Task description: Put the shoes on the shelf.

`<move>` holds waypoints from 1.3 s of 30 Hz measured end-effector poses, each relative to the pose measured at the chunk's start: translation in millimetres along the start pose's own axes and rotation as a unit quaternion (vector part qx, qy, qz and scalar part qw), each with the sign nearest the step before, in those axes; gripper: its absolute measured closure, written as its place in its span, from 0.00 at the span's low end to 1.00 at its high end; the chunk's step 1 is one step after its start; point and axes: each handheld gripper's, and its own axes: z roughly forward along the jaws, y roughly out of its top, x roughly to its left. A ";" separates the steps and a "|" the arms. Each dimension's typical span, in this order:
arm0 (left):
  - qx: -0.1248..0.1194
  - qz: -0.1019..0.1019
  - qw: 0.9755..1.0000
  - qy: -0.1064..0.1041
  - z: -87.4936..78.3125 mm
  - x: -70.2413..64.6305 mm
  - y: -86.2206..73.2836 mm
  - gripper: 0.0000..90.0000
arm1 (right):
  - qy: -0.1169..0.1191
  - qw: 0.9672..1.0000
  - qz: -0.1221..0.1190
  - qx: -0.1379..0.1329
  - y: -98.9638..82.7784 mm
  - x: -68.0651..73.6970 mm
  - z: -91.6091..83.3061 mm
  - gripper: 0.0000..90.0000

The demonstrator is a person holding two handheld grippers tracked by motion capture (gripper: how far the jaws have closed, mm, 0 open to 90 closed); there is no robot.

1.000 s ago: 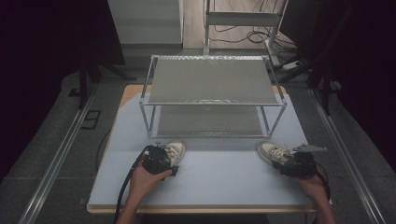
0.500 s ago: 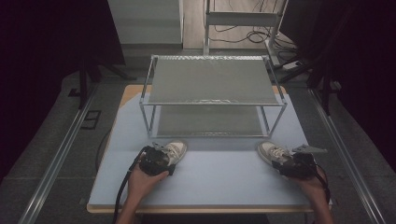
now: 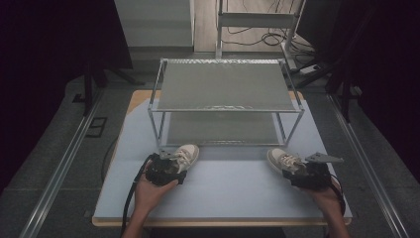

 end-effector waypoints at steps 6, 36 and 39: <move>-0.005 -0.002 1.000 -0.015 3.0 -1.3 6.5 0.32 | 0.003 1.000 0.005 -0.005 9.8 9.3 8.1 0.32; -0.021 -0.001 1.000 -0.012 26.1 -6.5 61.1 0.32 | -0.002 1.000 0.004 -0.013 65.4 60.2 57.6 0.32; -0.018 0.000 1.000 -0.014 31.1 -8.6 65.7 0.32 | -0.003 1.000 0.002 -0.015 70.7 63.8 62.4 0.32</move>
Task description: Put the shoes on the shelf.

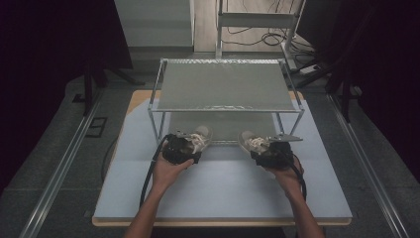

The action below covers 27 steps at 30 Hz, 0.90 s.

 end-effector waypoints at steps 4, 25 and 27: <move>0.002 0.000 1.000 -0.001 6.3 -2.5 4.7 0.32 | -0.001 1.000 0.001 -0.005 5.5 3.6 5.8 0.32; 0.016 -0.008 1.000 0.010 33.4 0.2 24.9 0.32 | -0.014 1.000 0.027 -0.006 16.8 13.9 41.7 0.32; 0.018 -0.012 1.000 0.010 36.2 -0.3 25.7 0.32 | -0.014 1.000 0.025 -0.005 19.6 15.1 44.8 0.32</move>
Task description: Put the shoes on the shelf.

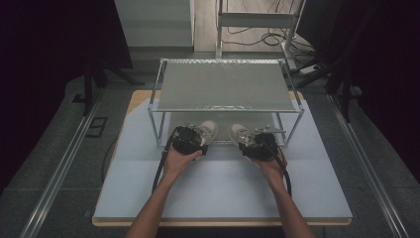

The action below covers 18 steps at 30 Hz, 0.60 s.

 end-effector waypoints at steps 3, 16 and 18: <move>0.004 -0.001 1.000 0.001 3.5 -1.3 2.9 0.32 | -0.004 1.000 -0.003 0.000 5.4 4.4 3.7 0.32; 0.006 0.031 0.999 0.004 19.9 -3.8 18.4 0.32 | -0.031 1.000 -0.005 0.004 13.9 11.5 19.7 0.32; 0.008 0.029 1.000 0.003 23.2 -5.6 18.7 0.32 | -0.032 0.999 -0.002 0.006 13.8 11.3 21.8 0.32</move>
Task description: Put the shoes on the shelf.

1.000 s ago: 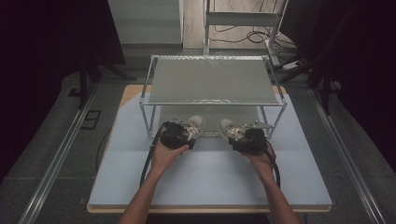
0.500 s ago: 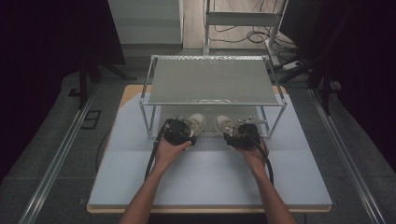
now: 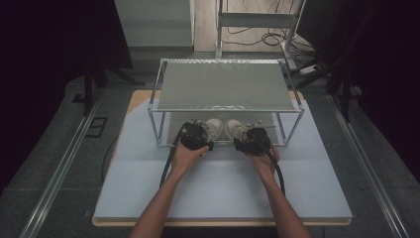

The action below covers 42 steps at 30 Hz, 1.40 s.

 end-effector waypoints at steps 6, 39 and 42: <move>0.003 -0.006 1.000 0.003 7.3 -3.7 3.6 0.32 | -0.010 1.000 0.001 0.000 0.0 1.0 5.4 0.31; -0.028 -0.004 0.999 -0.017 -3.5 2.6 -1.9 0.26 | -0.009 1.000 0.022 -0.013 -4.2 -5.0 5.6 0.28; -0.039 0.001 0.999 -0.023 -15.2 3.2 -5.1 0.26 | -0.003 1.000 0.017 -0.026 -7.7 -7.1 -6.1 0.28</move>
